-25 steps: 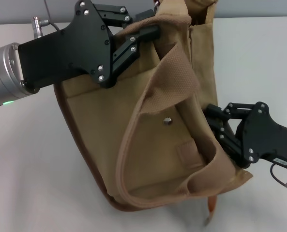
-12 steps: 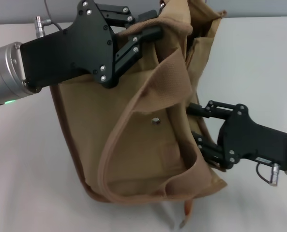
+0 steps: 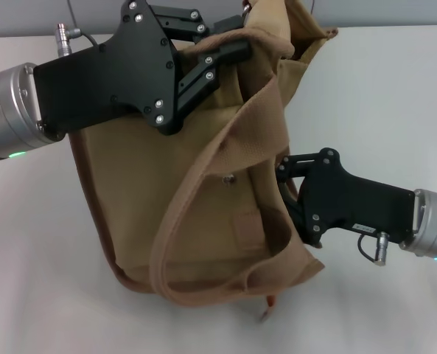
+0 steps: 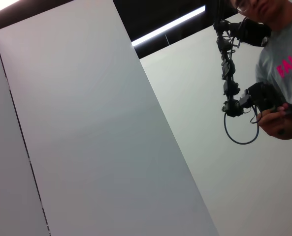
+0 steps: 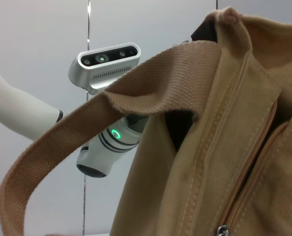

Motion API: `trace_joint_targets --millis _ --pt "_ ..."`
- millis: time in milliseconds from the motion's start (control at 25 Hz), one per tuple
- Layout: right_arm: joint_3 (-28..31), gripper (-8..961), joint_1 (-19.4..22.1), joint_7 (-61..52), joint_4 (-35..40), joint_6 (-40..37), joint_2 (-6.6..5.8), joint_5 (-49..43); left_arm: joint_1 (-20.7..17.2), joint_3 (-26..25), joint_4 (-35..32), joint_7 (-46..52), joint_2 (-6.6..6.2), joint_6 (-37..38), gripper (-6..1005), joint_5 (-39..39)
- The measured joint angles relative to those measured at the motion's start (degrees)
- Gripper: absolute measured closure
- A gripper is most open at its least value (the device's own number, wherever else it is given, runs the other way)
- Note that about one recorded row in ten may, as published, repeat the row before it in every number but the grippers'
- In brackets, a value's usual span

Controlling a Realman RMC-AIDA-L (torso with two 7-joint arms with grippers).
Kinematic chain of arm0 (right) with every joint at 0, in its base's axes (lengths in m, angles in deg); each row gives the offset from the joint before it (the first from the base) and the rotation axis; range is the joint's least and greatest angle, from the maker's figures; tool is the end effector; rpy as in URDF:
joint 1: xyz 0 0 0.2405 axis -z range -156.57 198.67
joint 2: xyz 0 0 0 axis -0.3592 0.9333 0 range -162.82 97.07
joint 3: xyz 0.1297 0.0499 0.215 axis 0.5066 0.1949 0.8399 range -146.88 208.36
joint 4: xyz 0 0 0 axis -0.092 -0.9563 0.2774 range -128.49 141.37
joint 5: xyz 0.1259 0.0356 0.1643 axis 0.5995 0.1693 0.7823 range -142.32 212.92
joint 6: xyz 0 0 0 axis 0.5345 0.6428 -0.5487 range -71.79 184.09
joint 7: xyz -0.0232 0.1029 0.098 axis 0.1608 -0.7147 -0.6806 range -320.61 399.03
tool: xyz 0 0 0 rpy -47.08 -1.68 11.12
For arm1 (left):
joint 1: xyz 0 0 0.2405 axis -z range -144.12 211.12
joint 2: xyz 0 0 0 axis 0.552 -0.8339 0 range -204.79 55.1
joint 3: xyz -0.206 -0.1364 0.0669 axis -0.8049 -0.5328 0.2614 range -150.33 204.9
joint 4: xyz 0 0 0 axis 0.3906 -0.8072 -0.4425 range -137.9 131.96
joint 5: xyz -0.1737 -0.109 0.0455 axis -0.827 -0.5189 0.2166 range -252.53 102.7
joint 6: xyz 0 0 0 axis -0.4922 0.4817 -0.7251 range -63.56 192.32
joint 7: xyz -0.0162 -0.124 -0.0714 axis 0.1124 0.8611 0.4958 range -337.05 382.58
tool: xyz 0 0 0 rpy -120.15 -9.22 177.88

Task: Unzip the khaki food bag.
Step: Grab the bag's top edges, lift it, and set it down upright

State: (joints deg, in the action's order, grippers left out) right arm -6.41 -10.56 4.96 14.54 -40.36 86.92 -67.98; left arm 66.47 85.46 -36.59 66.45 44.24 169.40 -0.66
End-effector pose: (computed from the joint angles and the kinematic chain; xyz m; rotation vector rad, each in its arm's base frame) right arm 0.2405 0.2746 -0.0609 -2.5977 0.0889 1.1528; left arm -0.1616 0.3176 0.0155 -2.4329 0.4564 -1.4040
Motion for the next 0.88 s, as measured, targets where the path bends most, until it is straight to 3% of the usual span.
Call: trace_joint_targets --millis 200,400,640,880 --pt "-0.8 810 -0.4 -0.1 -0.2 0.3 0.0 0.0 0.0 0.0 0.0 0.0 0.0 0.1 909 0.0" --pt "-0.9 848 0.7 0.1 0.2 -0.7 -0.09 0.1 0.0 0.0 0.0 0.0 0.01 0.1 909 0.0" --pt "-0.8 947 4.8 -0.1 3.9 -3.4 -0.22 0.3 -0.2 0.0 0.0 -0.1 0.0 0.1 909 -0.4" --pt "-0.5 949 5.2 -0.2 4.3 -4.4 -0.27 0.4 -0.1 0.0 0.0 -0.1 0.0 0.0 909 -0.5"
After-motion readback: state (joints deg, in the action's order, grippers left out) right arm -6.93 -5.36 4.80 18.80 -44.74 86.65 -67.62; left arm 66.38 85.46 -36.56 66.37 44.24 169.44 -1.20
